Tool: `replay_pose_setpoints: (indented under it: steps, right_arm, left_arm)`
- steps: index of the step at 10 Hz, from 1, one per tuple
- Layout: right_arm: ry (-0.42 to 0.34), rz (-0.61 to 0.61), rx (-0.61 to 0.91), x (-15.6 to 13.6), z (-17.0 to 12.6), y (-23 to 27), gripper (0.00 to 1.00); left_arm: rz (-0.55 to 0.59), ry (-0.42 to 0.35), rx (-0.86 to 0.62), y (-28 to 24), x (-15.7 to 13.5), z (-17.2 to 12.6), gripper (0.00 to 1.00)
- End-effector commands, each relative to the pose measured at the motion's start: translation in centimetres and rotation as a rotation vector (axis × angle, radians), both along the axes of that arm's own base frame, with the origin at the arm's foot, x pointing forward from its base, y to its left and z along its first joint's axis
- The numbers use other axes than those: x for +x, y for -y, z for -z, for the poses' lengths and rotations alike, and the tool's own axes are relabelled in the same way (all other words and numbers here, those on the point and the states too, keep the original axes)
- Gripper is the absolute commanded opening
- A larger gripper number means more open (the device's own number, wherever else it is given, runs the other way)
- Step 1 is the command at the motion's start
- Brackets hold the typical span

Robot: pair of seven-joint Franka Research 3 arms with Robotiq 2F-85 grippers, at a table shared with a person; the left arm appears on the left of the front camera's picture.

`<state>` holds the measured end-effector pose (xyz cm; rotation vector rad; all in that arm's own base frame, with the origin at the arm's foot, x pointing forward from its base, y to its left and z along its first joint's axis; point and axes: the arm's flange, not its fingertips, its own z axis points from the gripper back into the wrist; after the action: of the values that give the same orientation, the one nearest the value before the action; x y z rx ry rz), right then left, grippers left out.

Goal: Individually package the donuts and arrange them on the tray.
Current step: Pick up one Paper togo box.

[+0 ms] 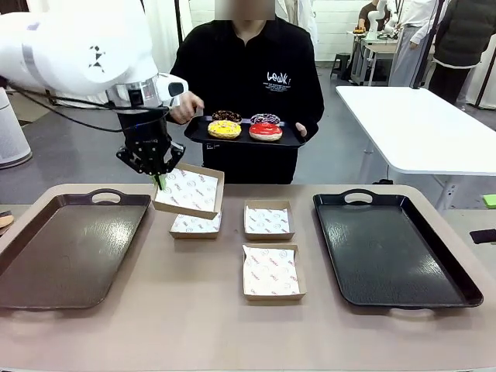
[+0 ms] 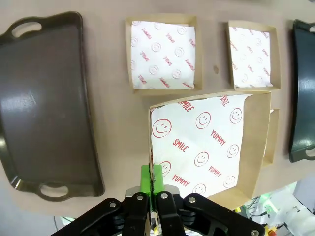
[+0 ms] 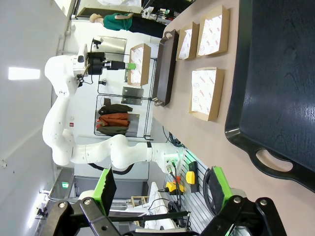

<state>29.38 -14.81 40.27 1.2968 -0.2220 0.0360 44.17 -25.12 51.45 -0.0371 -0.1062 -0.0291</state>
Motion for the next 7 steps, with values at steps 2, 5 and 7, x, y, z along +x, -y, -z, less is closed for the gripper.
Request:
replay_pose_setpoints:
  steps: [2,5,7]
  right_arm:
    - [0.007,0.0,0.009,0.1,0.0,-0.1,1.0]
    - [0.007,0.0,0.009,0.1,0.0,-0.1,1.0]
    - [0.007,0.0,0.009,0.1,0.0,-0.1,1.0]
  left_arm:
    - [0.051,-0.044,0.033,-0.1,3.9,0.3,0.0]
    - [0.087,-0.024,0.07,-0.5,5.0,1.0,0.0]
    - [0.061,-0.037,0.034,-0.4,4.9,1.5,0.0]
